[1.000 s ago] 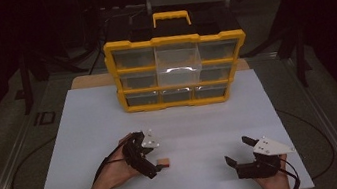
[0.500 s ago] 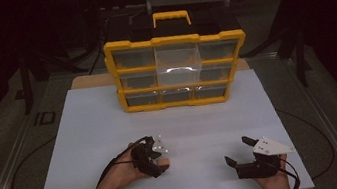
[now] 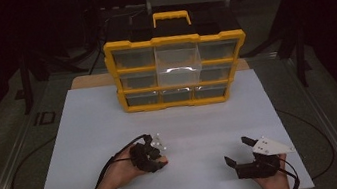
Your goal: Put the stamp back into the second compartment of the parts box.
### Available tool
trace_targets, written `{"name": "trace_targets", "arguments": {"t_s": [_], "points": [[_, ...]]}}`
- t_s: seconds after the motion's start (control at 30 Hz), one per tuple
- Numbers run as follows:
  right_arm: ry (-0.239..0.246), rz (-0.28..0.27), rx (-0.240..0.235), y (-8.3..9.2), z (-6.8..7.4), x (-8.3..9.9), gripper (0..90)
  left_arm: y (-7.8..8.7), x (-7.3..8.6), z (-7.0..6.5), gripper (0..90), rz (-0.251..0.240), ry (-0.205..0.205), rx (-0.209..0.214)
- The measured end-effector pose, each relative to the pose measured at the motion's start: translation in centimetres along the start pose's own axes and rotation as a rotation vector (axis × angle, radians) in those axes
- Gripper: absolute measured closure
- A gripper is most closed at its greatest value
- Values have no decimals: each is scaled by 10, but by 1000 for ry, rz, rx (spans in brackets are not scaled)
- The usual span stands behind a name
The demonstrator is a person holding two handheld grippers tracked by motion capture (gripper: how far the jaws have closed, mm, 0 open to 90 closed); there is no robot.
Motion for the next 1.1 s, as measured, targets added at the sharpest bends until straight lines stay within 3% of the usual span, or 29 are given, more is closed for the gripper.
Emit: {"name": "trace_targets", "arguments": {"t_s": [0.17,0.23,0.5,1.1], "points": [[0,1,-1,0,0,0,79,4,2,2,664,-19,22,-1],[-3,-2,-3,0,0,0,79,10,4,7,664,-35,57,-9],[-16,-8,-9,0,-2,0,79,19,9,13,666,-56,111,-17],[-22,-5,-19,-1,-3,1,79,32,17,21,666,-61,180,-46]]}}
Point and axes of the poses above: each handheld gripper's, and its own axes: y roughly backward along the jaws, x roughly out of its underside, z roughly to its left, the point moved 3 cm from there along -y, roughly forward along the jaws, and after that the axes turned 15 degrees about z, right-handed, at the moved point
